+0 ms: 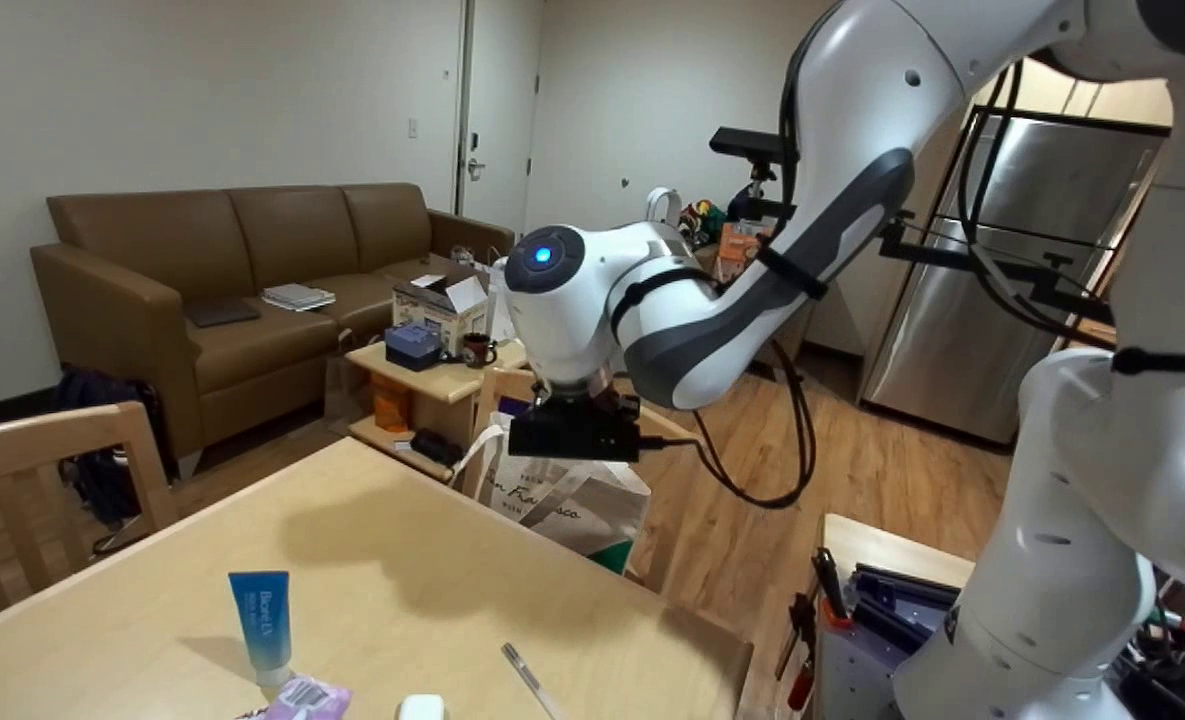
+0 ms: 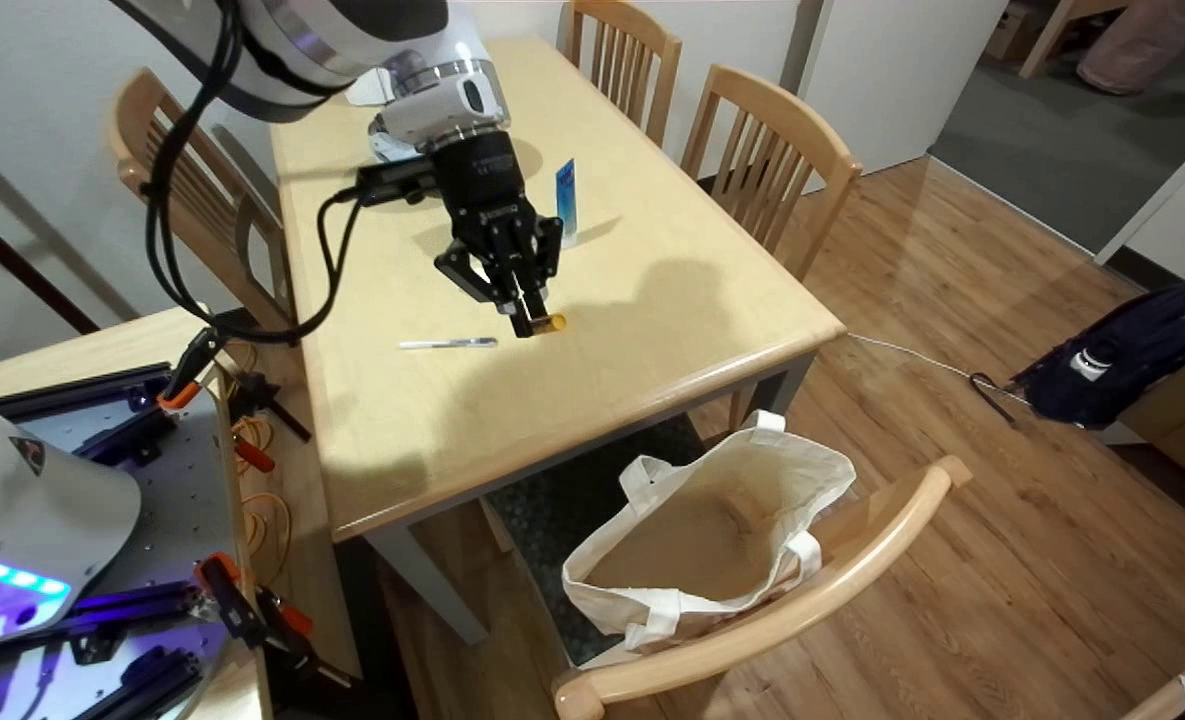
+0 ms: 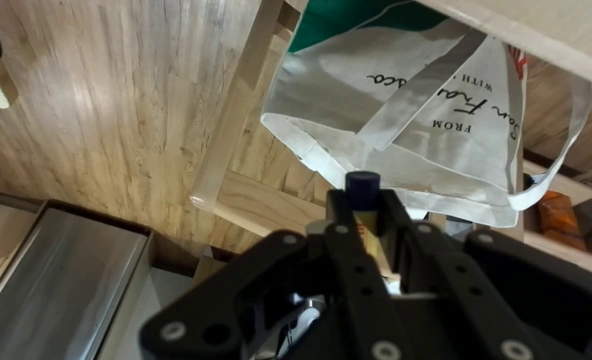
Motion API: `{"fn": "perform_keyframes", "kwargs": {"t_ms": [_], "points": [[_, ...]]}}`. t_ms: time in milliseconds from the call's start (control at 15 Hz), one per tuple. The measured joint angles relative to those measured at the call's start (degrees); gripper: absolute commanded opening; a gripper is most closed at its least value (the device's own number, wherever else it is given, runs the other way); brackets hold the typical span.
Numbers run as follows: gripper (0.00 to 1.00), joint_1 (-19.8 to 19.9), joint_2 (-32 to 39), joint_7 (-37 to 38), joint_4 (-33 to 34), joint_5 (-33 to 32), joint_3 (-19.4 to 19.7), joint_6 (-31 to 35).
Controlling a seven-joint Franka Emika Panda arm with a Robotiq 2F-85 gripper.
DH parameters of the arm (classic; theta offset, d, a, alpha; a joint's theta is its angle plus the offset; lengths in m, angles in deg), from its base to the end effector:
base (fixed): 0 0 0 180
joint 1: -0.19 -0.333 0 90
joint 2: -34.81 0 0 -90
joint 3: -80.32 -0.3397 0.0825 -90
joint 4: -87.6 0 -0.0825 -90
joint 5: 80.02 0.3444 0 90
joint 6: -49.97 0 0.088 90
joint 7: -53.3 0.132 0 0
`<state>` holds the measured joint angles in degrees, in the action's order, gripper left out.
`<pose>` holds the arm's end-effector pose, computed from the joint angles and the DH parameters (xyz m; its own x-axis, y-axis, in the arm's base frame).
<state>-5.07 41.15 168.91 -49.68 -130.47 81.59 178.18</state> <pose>0.4559 -0.0063 0.2933 0.2750 -0.7616 0.5868 -0.9614 -0.2220 0.1625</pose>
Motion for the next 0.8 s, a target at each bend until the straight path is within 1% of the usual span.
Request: {"fn": "perform_keyframes", "kwargs": {"t_ms": [67, 133, 267, 333, 467, 600, 800], "points": [[0.18, 0.57, 0.00, 0.00, 0.18, -0.02, 0.38, 0.32], [0.05, 0.76, 0.00, 0.03, 0.30, -0.02, 0.45, 0.35], [0.05, 0.65, 0.05, 0.15, 0.33, -0.01, 0.30, 0.49], [0.04, 0.79, 0.26, 0.14, 0.32, -0.01, 0.37, 1.98], [0.04, 1.88, 1.26, 0.15, 0.34, 0.17, 1.11, 7.80], [0.04, 4.01, 2.89, 0.21, 0.47, 1.20, 2.92, 14.71], [0.04, 7.94, 5.88, 0.08, 1.19, 5.58, 6.62, 20.57]]}}
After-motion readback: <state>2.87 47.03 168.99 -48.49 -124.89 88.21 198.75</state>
